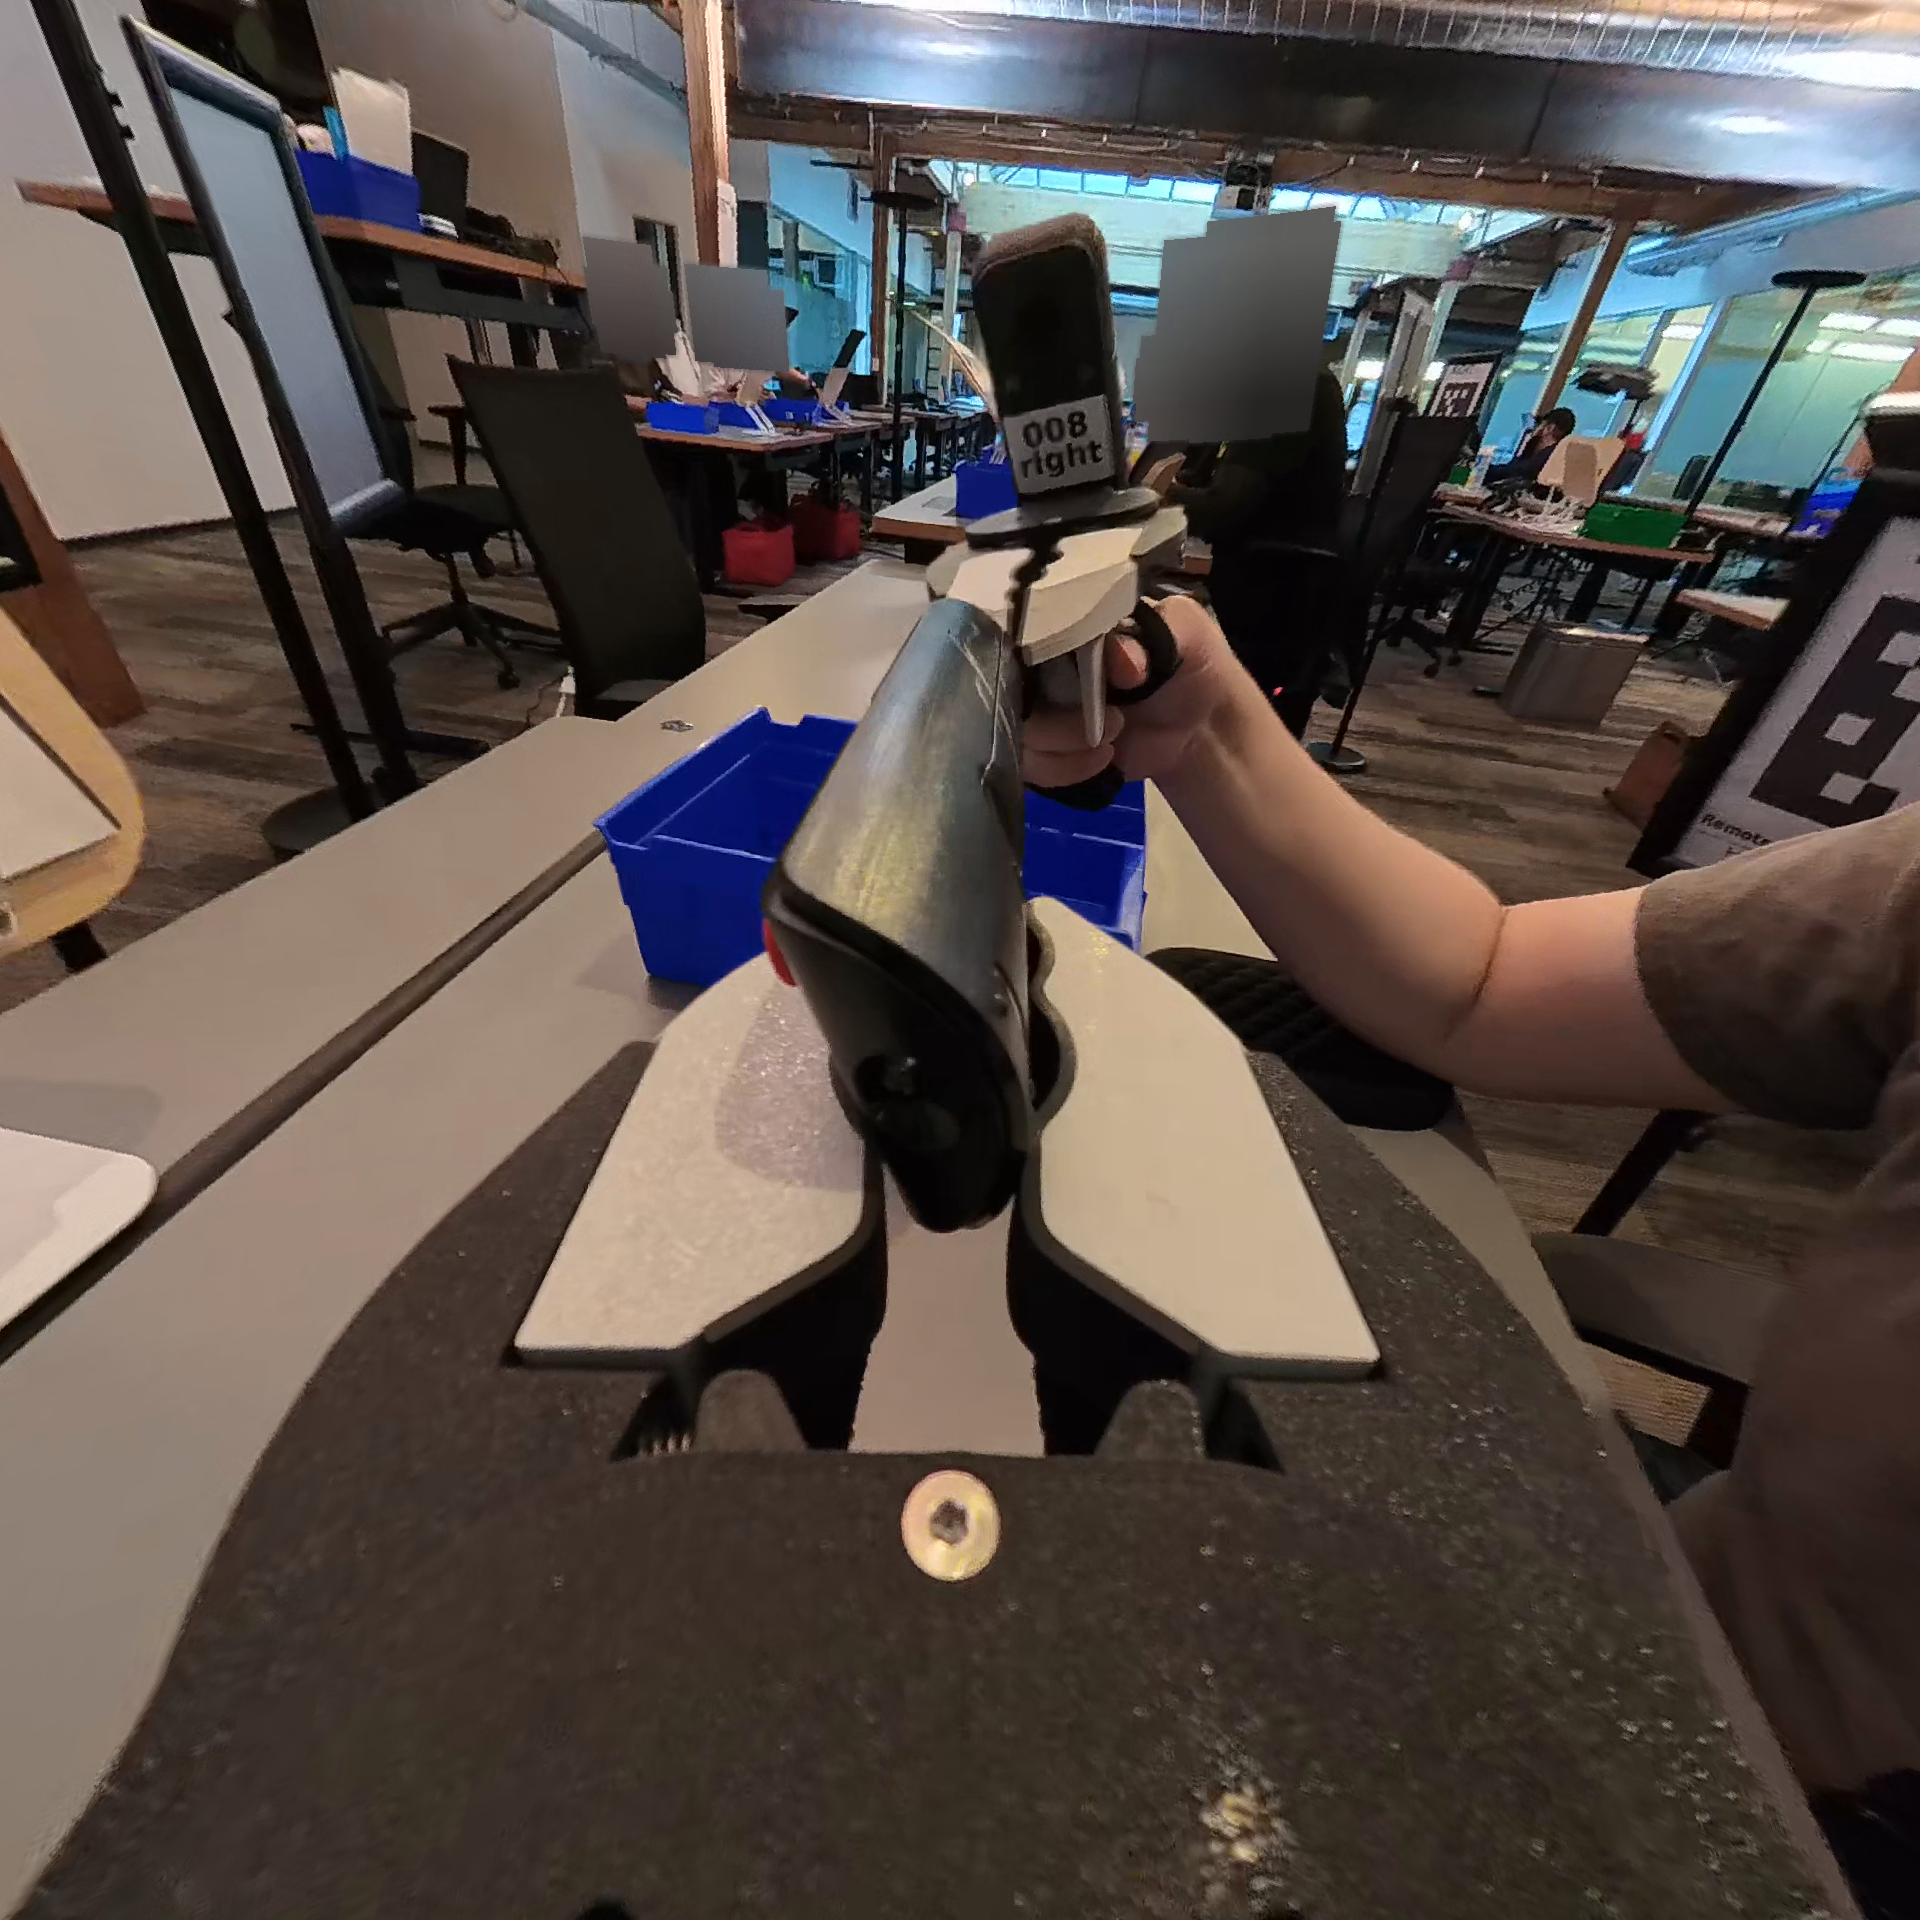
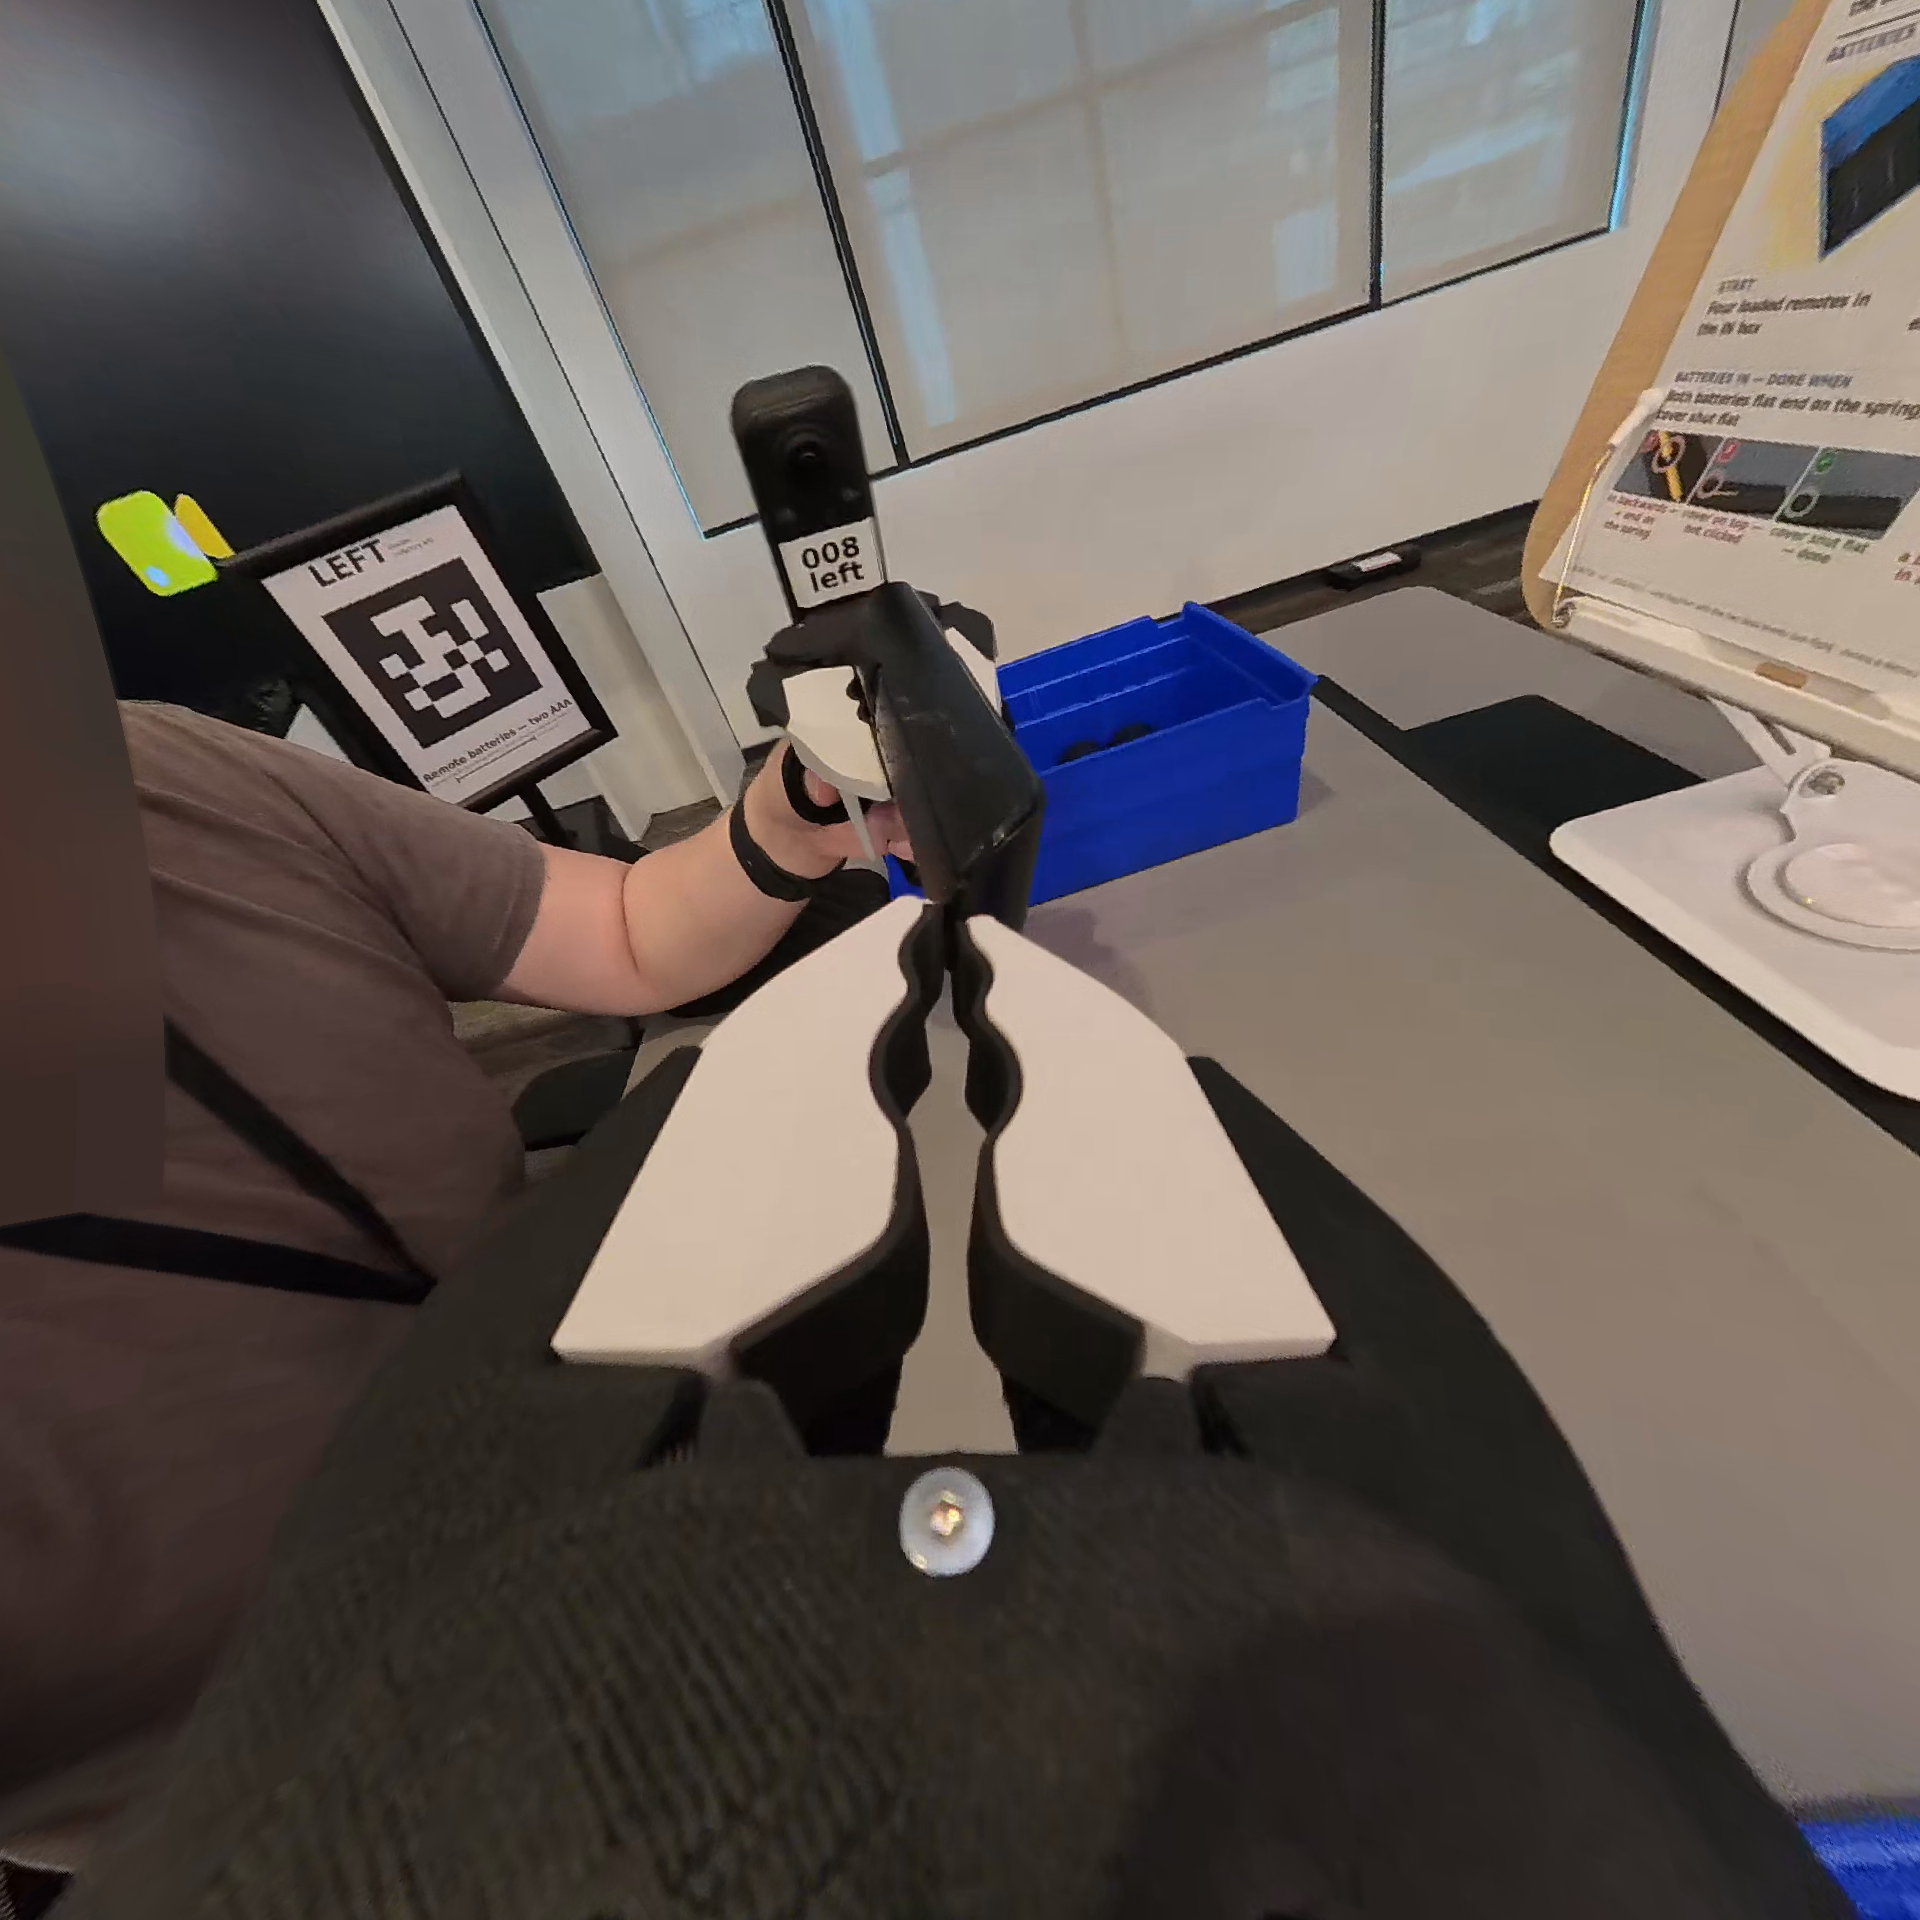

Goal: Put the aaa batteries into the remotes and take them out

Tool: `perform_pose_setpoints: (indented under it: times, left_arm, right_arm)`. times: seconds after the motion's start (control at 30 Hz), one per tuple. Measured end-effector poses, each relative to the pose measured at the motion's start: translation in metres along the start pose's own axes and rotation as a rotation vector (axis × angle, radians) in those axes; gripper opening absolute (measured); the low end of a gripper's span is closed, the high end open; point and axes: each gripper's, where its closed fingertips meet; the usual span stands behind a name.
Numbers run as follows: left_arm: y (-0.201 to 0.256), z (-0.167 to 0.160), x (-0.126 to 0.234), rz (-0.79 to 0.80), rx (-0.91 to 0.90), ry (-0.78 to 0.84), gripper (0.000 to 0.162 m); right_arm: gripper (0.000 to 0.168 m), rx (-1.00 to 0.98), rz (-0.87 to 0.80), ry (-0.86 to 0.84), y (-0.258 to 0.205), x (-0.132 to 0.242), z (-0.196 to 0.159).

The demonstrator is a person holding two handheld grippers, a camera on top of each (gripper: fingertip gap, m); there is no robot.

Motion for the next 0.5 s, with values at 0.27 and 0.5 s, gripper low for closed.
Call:
perform_pose_setpoints:
  times: [0.27, 0.5]
  left_arm:
    - [-0.012, 0.002, 0.012, 0.018, 0.102, 0.074, 0.022]
    - [-0.015, 0.007, 0.022, 0.020, 0.125, 0.080, 0.022]
  right_arm:
    - [0.000, -0.104, 0.042, 0.071, 0.011, 0.013, 0.008]
    - [0.000, -0.071, -0.070, 0.037, 0.033, 0.020, 0.002]
Point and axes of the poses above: each gripper's, where its closed fingertips meet, x back along the fingers, z out of its top, y = z × x across the jaws, and after that the axes turned 15 degrees about -z, right-handed
